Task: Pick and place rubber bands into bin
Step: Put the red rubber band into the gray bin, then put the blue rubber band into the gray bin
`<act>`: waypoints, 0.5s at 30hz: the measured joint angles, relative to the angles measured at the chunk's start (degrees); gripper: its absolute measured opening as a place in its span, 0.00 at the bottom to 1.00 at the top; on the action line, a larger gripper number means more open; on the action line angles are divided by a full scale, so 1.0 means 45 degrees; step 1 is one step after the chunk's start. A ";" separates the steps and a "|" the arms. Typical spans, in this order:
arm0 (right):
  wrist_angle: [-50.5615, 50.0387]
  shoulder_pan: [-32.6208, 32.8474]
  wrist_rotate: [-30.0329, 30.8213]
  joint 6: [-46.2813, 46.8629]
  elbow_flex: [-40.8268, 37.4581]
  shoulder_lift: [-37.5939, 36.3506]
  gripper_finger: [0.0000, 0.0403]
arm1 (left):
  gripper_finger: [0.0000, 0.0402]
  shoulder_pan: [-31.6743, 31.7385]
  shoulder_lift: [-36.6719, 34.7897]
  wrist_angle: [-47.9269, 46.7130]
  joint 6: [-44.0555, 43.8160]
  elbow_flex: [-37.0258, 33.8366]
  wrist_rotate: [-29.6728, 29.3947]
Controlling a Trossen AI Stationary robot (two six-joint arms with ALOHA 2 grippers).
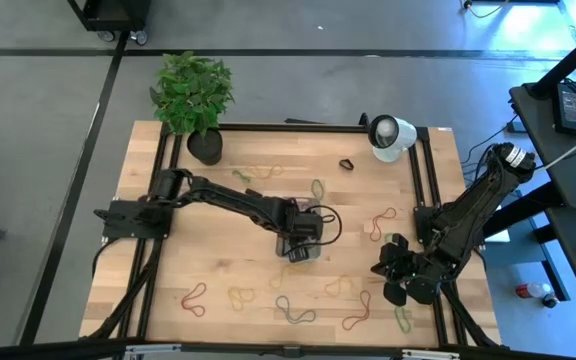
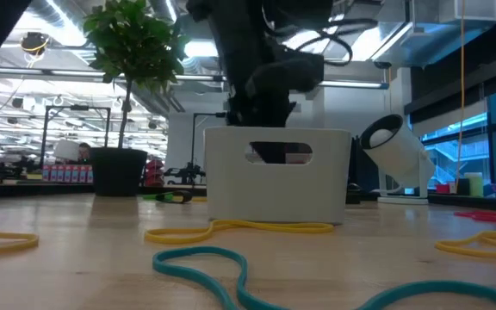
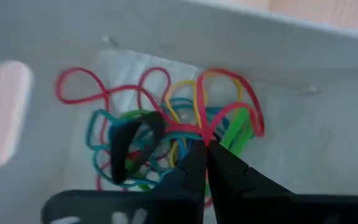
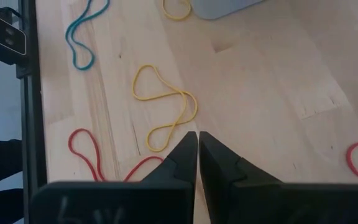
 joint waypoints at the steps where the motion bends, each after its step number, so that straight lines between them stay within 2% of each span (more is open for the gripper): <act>1: 0.0022 0.0000 0.0004 0.0000 0.0000 0.0000 0.05 | 0.03 0.0023 0.0084 0.0020 -0.0062 0.0004 0.0161; 4: 0.0096 0.0000 0.0009 0.0000 0.0000 0.0000 0.05 | 0.09 0.0133 0.0207 0.0003 -0.0500 0.0000 0.0630; 9: 0.0134 0.0000 0.0014 0.0000 0.0000 0.0000 0.05 | 0.21 0.0257 0.0103 -0.0051 -0.0694 0.0019 0.0672; 15: 0.0157 0.0000 0.0009 0.0000 0.0000 0.0000 0.05 | 0.31 0.0267 0.0008 -0.0866 -0.0665 0.1244 0.0728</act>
